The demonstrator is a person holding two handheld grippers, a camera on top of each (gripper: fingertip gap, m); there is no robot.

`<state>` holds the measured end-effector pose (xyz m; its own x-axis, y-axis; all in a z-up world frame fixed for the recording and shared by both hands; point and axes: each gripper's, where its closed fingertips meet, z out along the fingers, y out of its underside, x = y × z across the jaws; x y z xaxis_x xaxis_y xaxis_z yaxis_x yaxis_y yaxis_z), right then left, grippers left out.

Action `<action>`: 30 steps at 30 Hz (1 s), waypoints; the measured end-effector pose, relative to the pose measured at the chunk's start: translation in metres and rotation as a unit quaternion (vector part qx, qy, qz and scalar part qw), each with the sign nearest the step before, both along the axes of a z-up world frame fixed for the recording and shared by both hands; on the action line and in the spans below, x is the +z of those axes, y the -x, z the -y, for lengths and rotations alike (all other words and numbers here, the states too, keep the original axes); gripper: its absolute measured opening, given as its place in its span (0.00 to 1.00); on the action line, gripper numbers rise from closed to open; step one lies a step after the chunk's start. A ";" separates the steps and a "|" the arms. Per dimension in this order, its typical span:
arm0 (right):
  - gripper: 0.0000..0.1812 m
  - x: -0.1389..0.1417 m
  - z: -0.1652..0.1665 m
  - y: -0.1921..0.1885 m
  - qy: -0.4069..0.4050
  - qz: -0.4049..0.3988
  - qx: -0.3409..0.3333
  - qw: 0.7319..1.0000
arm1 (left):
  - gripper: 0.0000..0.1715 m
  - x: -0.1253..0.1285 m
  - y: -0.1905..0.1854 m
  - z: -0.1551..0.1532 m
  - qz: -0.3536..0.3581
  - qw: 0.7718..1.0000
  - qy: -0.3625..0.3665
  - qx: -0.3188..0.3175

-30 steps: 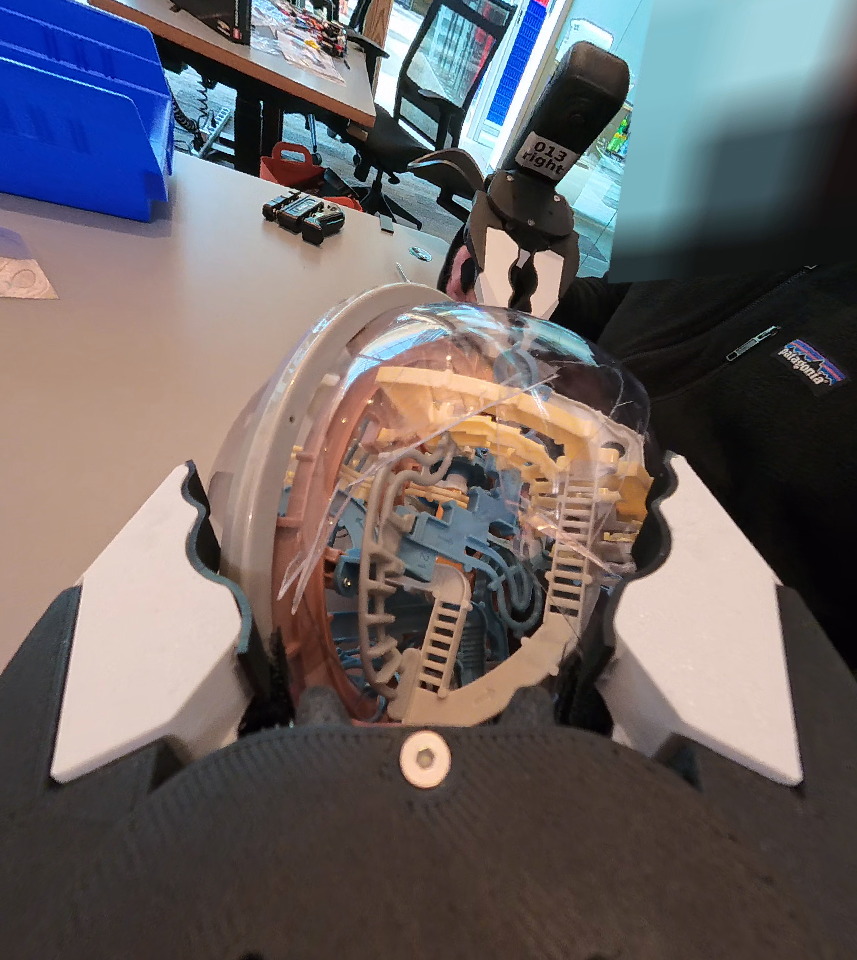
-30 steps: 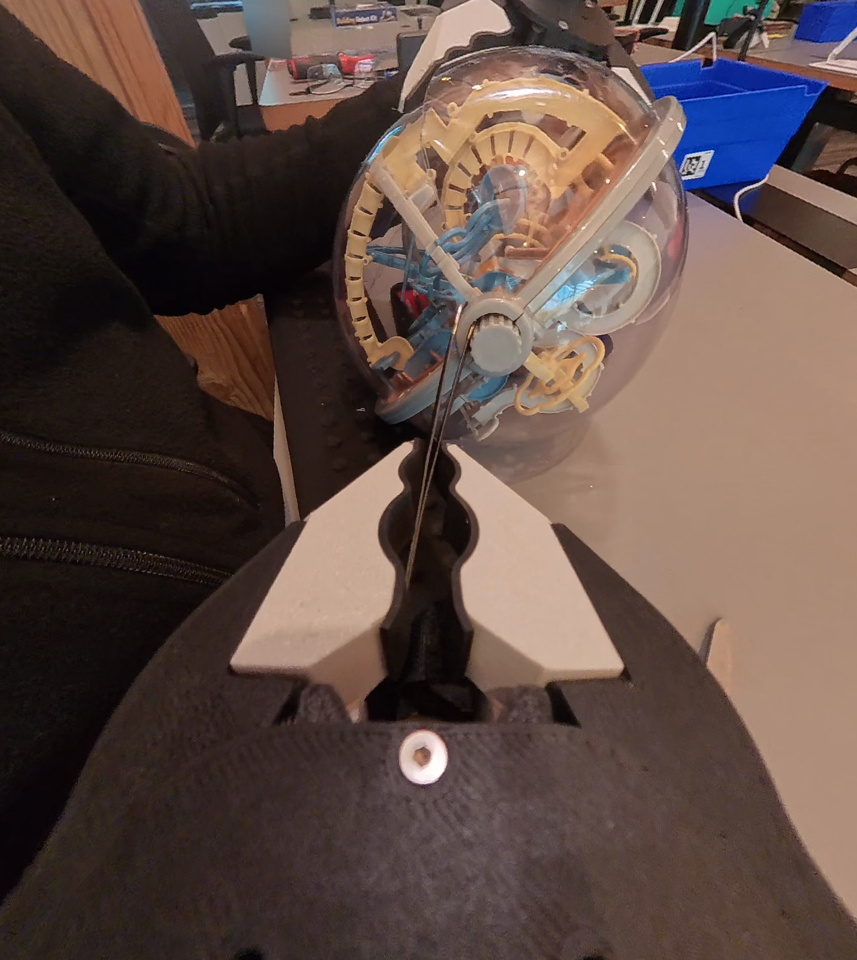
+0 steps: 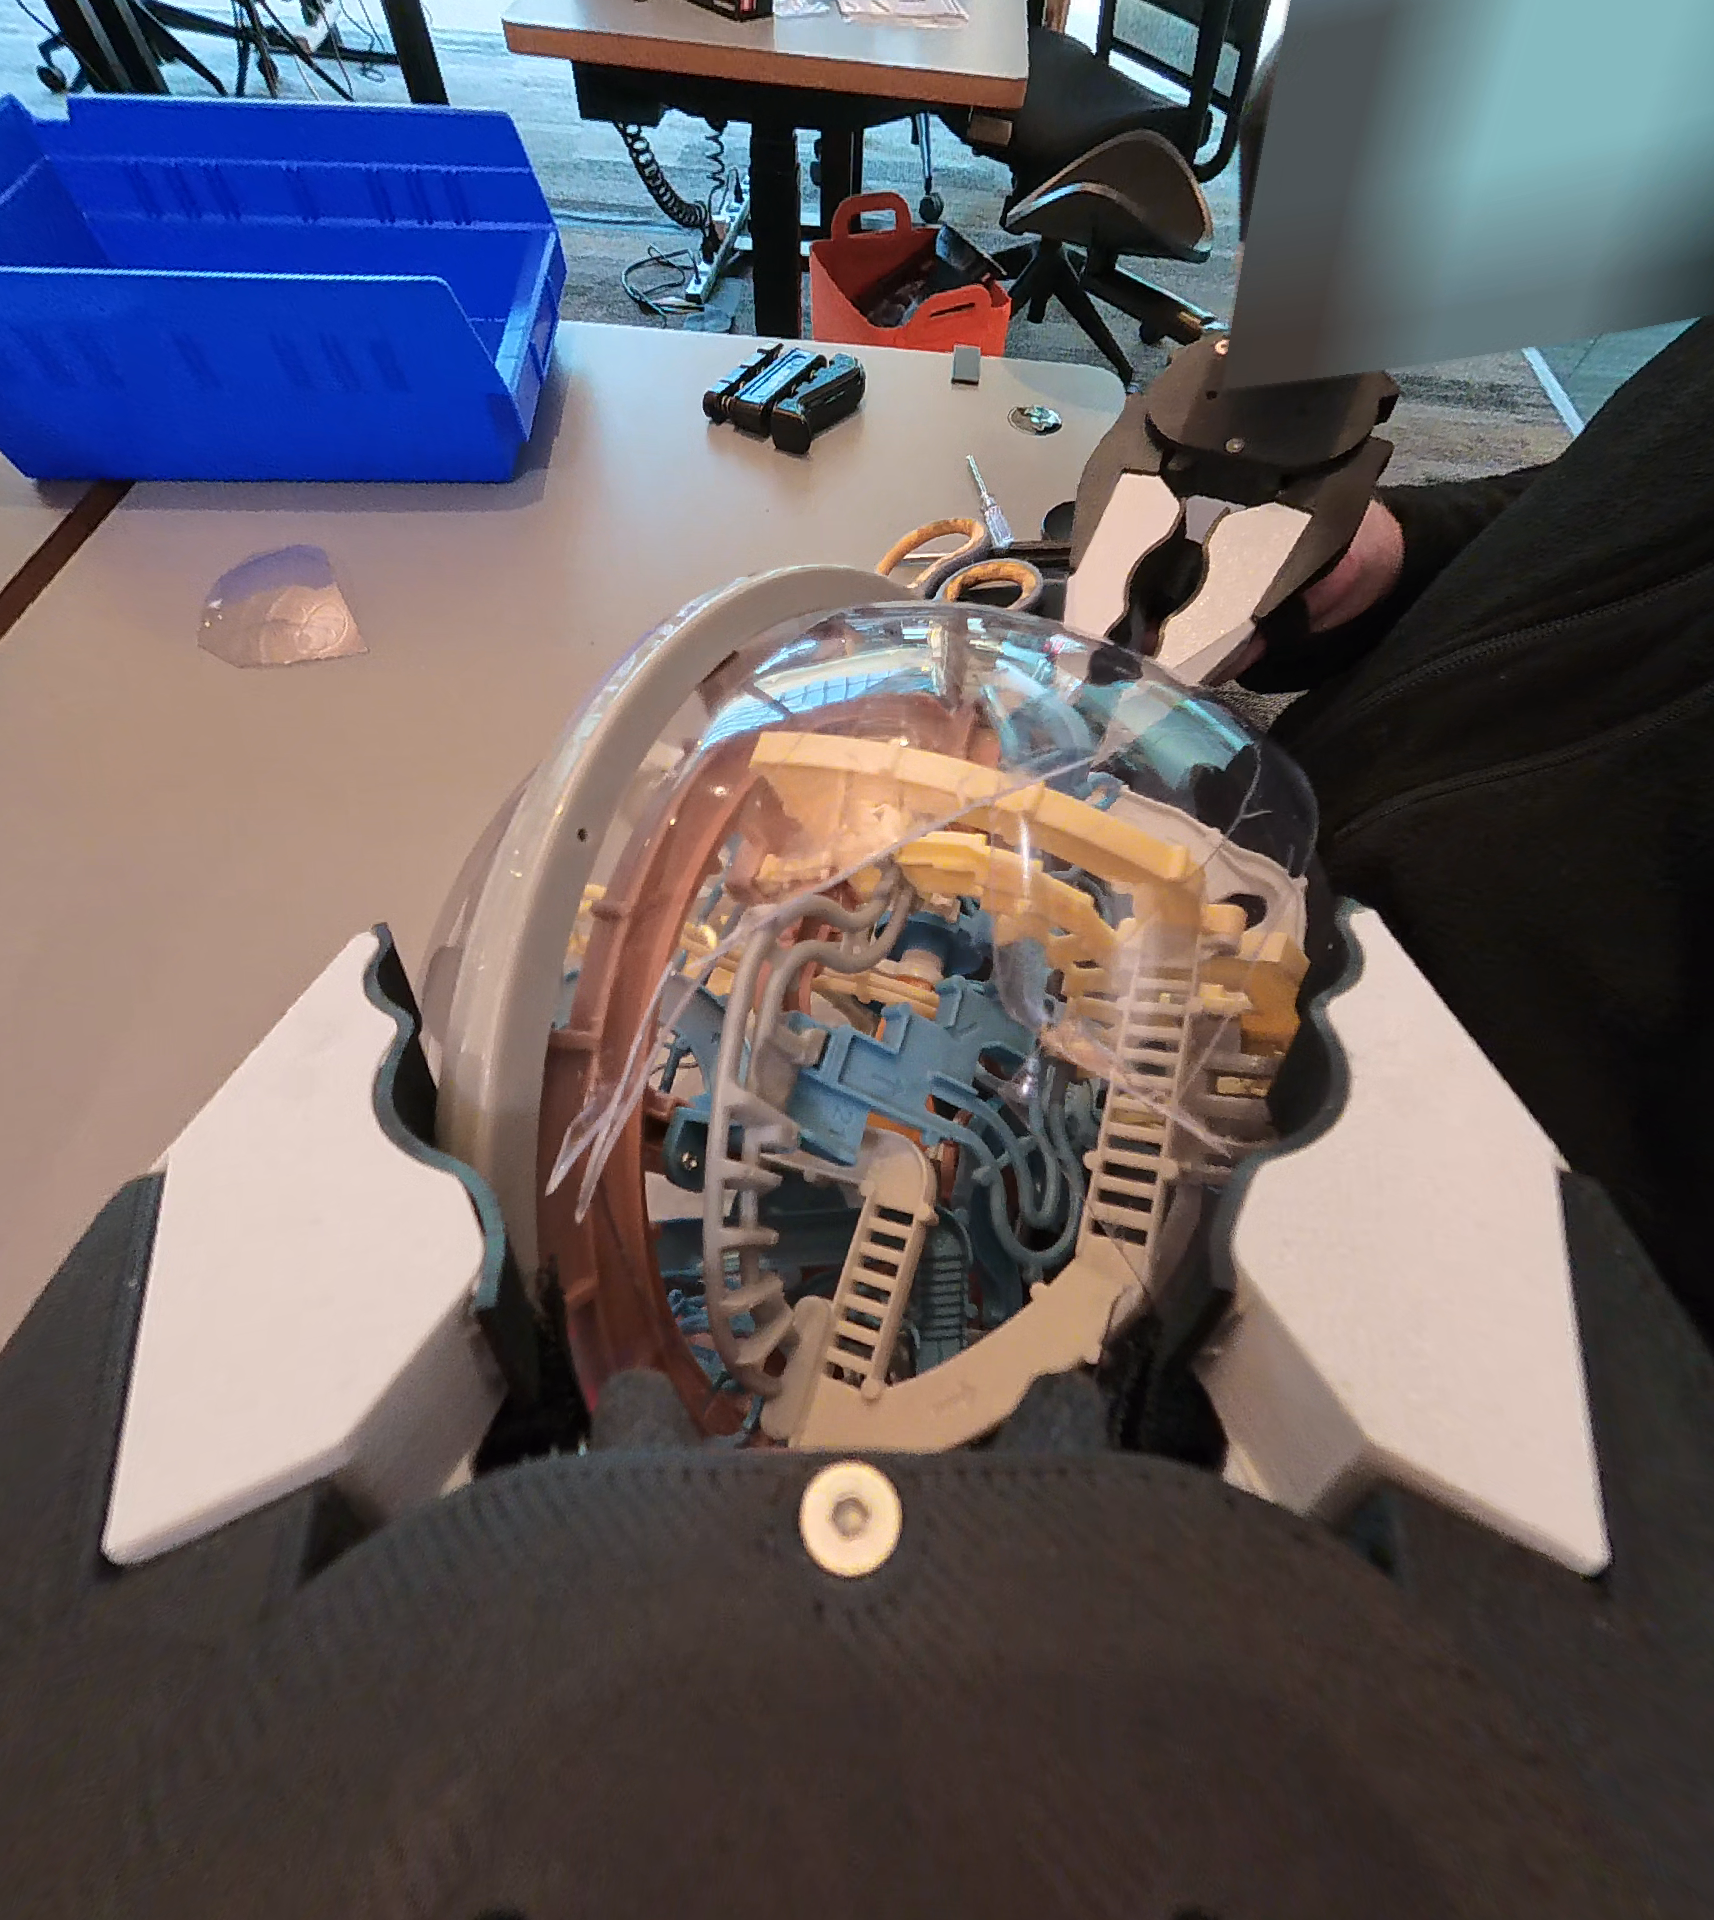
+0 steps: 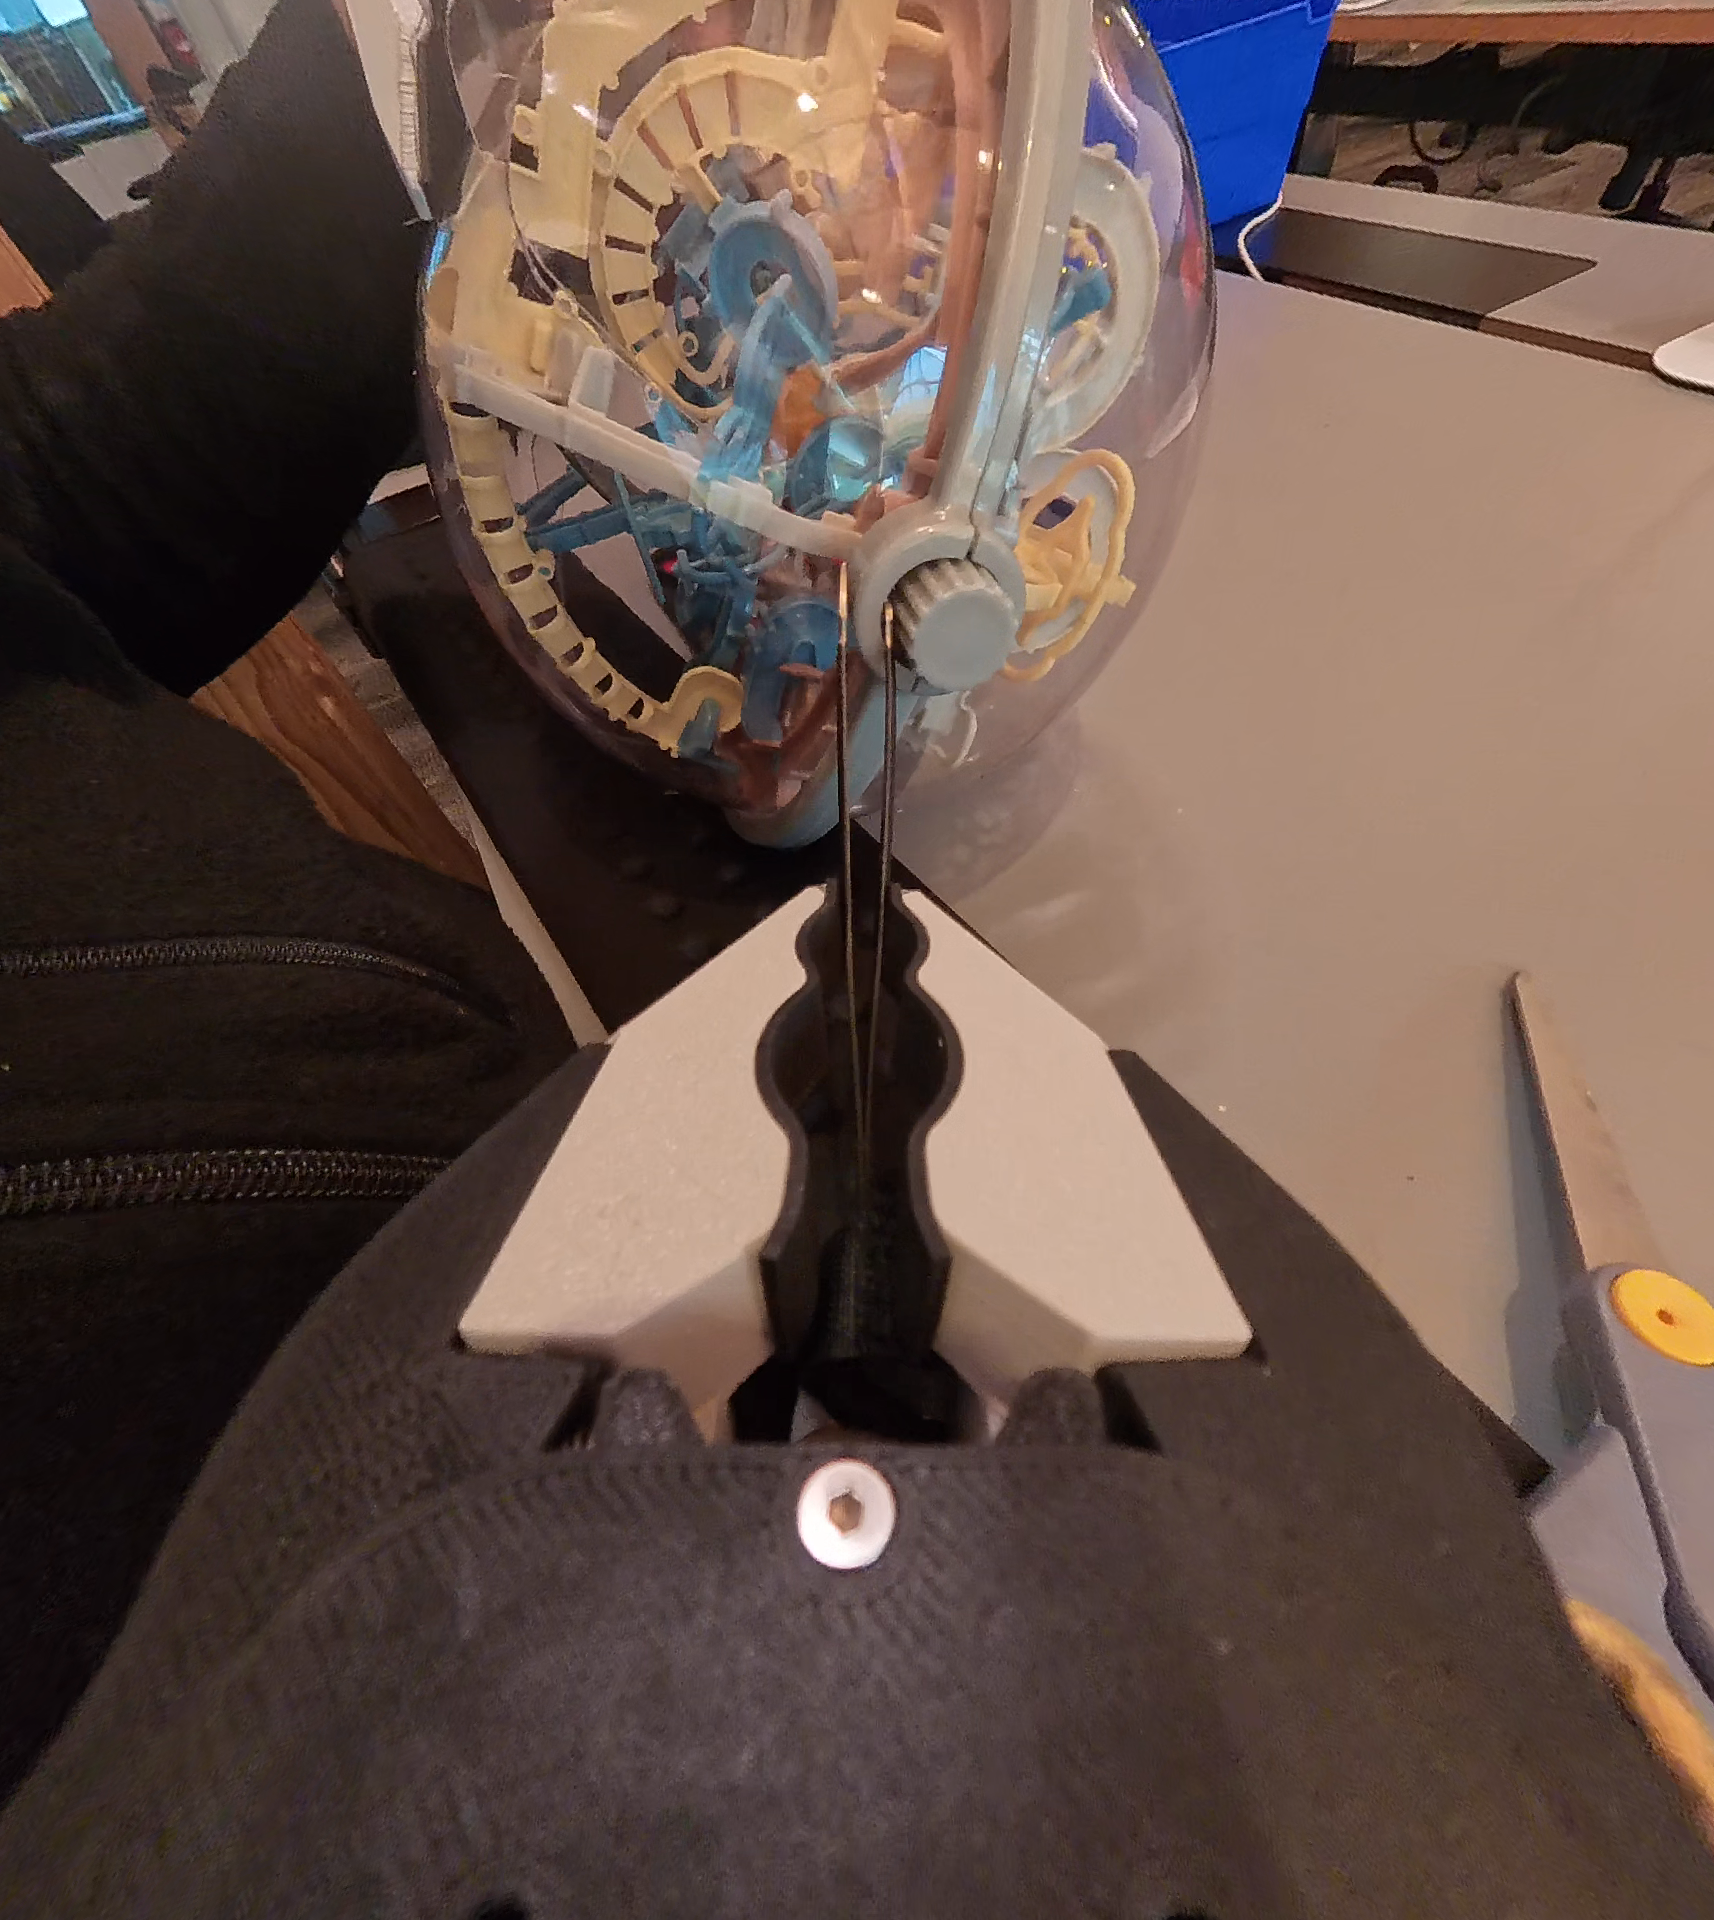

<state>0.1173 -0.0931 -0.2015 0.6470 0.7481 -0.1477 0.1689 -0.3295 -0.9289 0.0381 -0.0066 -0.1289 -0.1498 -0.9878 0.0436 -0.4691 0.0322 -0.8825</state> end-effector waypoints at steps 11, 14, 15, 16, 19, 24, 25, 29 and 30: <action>0.01 -0.001 -0.001 -0.003 -0.006 0.012 0.025 1.000 | 0.92 0.000 0.000 0.000 0.003 1.000 0.002 -0.002; 0.01 0.000 0.000 0.000 0.003 -0.005 0.015 1.000 | 0.92 0.002 0.001 0.004 0.011 1.000 -0.011 0.004; 0.01 -0.001 0.001 0.000 0.008 -0.008 0.011 1.000 | 0.92 0.002 0.000 0.005 0.010 1.000 -0.019 0.005; 0.00 -0.003 0.002 0.000 0.012 -0.007 0.008 1.000 | 0.92 0.003 -0.001 0.006 0.008 1.000 -0.024 0.006; 0.01 -0.006 0.005 0.001 0.026 -0.016 0.004 1.000 | 0.92 0.003 -0.004 0.009 0.004 0.999 -0.036 0.003; 0.01 -0.011 0.009 0.003 0.036 -0.029 -0.002 0.999 | 0.92 0.004 -0.006 0.013 0.000 0.999 -0.049 0.003; 0.01 -0.011 0.007 0.002 0.031 -0.021 -0.001 0.999 | 0.92 0.004 -0.007 0.013 -0.001 0.999 -0.047 0.004; 0.01 -0.003 0.003 -0.002 0.012 -0.013 0.017 1.000 | 0.91 0.004 -0.003 0.010 0.008 1.000 -0.026 0.005; 0.01 -0.002 0.003 -0.002 0.017 -0.018 0.016 1.000 | 0.91 0.004 -0.002 0.010 0.009 1.000 -0.028 0.007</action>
<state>0.1190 -0.0959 -0.2032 0.6163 0.7629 -0.1956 0.1464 -0.3550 -0.9234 0.0405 -0.0166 -0.1248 -0.1354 -0.9907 -0.0153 -0.4538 0.0757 -0.8879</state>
